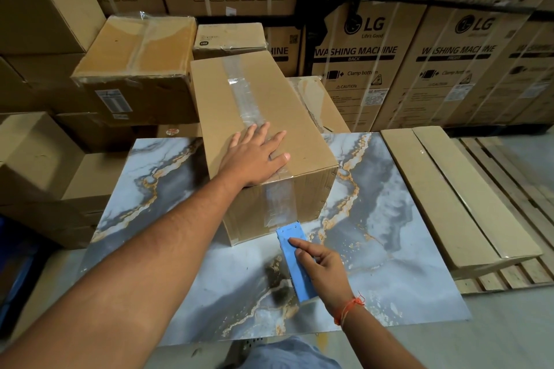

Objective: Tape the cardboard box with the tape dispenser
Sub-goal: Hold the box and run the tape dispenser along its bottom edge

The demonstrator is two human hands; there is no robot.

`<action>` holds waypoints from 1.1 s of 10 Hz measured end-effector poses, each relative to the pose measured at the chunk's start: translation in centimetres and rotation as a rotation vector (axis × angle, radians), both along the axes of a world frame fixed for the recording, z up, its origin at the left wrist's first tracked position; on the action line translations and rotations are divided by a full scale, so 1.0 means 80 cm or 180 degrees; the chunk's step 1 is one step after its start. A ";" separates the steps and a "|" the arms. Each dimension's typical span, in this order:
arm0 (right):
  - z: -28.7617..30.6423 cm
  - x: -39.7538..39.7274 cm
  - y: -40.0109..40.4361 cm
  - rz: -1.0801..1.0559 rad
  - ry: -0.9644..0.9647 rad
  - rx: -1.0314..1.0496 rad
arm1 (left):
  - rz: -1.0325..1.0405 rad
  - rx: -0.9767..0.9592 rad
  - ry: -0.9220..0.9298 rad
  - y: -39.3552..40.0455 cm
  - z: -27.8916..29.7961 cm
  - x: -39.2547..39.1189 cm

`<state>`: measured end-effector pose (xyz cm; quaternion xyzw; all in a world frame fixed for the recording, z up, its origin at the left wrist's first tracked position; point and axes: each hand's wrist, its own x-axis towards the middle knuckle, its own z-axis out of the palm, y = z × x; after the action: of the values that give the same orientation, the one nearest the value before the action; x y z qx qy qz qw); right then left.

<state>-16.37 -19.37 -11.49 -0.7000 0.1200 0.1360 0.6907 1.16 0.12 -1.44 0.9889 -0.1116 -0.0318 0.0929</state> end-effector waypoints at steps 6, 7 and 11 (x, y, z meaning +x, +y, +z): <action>-0.012 -0.023 -0.013 0.0155 -0.0265 0.0005 | 0.0014 -0.0005 0.0005 0.000 0.000 -0.001; -0.013 -0.024 -0.018 0.0304 -0.0303 -0.0116 | 0.0003 -0.0022 0.0020 0.000 0.001 -0.001; 0.016 0.012 0.006 0.0010 0.0225 -0.0129 | 0.0006 0.0016 0.0005 0.000 -0.003 0.001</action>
<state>-15.43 -18.87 -10.20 -0.7088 0.1459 0.1592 0.6715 1.28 0.13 -1.67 0.9892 -0.1105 -0.0329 0.0905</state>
